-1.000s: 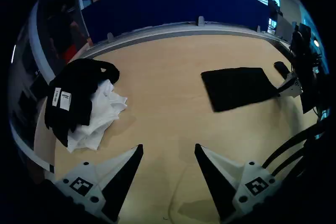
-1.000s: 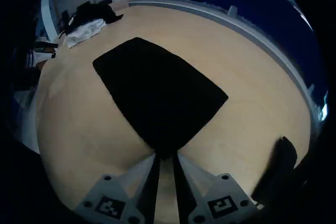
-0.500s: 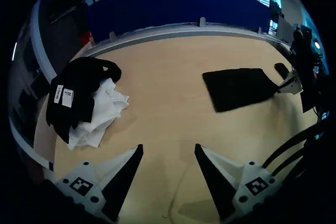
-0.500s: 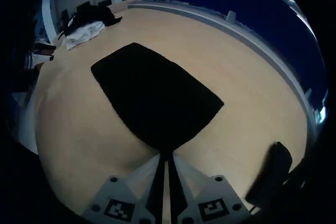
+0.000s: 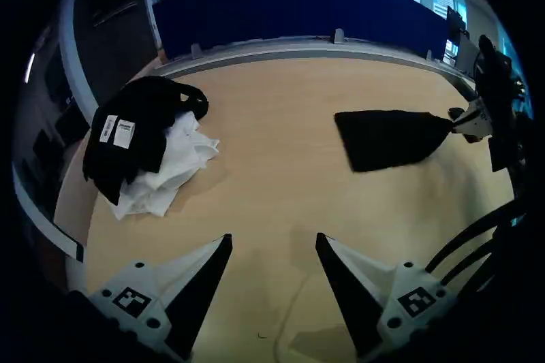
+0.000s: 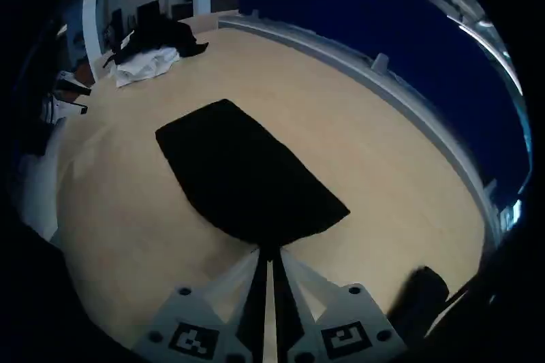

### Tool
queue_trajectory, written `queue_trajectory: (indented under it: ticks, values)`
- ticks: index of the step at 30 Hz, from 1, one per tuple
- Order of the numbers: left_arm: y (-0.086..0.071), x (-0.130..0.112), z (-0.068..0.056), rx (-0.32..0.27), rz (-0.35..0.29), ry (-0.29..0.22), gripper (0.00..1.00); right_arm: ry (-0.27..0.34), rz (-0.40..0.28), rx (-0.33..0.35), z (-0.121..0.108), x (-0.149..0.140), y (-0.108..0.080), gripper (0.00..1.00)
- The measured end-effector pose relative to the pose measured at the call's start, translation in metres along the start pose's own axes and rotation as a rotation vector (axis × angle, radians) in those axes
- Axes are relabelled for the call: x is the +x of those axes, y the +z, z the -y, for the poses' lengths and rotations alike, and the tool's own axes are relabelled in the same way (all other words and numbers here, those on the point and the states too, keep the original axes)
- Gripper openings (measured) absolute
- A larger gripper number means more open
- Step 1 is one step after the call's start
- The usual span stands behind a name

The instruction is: Fold towel

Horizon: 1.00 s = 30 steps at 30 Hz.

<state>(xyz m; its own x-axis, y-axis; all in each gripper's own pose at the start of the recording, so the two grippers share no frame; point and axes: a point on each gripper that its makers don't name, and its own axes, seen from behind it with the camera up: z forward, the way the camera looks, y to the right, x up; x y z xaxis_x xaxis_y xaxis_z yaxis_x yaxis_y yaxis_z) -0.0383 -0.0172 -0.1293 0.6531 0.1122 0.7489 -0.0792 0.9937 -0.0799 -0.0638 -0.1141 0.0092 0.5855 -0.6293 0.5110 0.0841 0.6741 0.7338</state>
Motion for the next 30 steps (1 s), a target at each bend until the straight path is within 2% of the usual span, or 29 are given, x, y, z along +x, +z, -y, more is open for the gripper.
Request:
queue_trajectory:
  ticks: [8,20,26,30]
  values:
    - [-0.013,-0.013,0.003,0.011,-0.003,-0.036,0.91,-0.064,-0.031,-0.005,-0.005,0.033,-0.008,0.05]
    - [-0.029,-0.022,0.01,0.021,-0.009,-0.058,0.91,-0.148,-0.03,0.011,0.003,0.057,-0.006,0.05]
    - [-0.038,-0.025,0.014,0.045,-0.024,-0.081,0.91,-0.238,-0.058,0.049,0.024,0.095,0.006,0.05]
    - [-0.049,-0.029,0.017,0.064,-0.035,-0.109,0.91,-0.304,-0.073,0.097,0.053,0.121,0.026,0.05]
